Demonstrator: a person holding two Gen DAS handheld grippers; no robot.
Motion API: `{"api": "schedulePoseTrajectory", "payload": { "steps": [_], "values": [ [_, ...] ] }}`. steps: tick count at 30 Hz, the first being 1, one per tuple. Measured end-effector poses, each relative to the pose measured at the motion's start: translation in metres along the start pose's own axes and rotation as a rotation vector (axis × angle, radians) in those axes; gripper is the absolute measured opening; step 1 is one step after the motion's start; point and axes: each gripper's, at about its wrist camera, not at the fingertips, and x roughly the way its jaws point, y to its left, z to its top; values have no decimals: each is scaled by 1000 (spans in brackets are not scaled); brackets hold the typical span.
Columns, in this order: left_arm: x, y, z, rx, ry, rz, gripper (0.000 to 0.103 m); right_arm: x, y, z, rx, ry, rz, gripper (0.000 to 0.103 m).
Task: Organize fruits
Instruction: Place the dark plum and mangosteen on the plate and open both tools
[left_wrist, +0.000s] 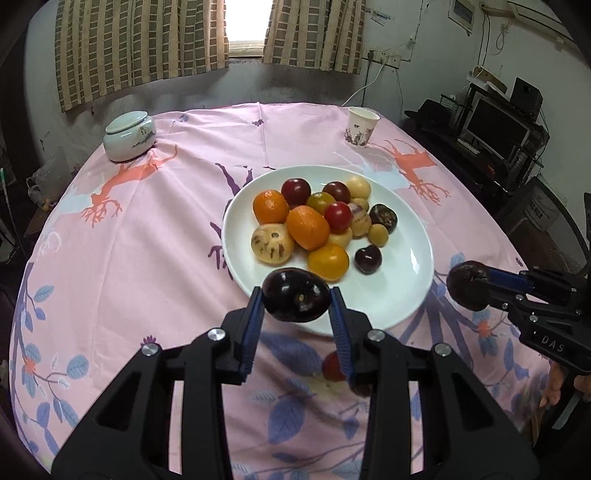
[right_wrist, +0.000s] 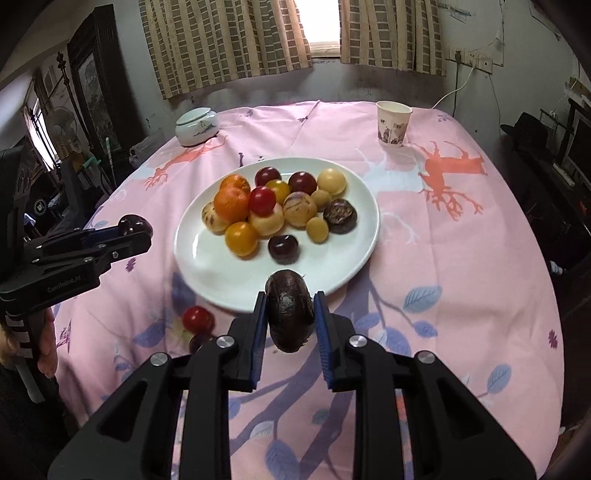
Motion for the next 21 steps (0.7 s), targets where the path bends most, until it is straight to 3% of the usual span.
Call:
{"api": "schedulePoseTrajectory", "payload": {
  "steps": [4, 9, 21],
  "values": [
    [28, 2, 12, -10, 39, 11, 36, 27, -15, 28, 6, 7, -54, 25],
    [49, 2, 15, -6, 77, 13, 36, 58, -33, 44, 45, 54, -36, 25],
    [66, 4, 26, -1, 88, 37, 38, 84, -36, 54, 47, 87, -69, 27]
  ]
}}
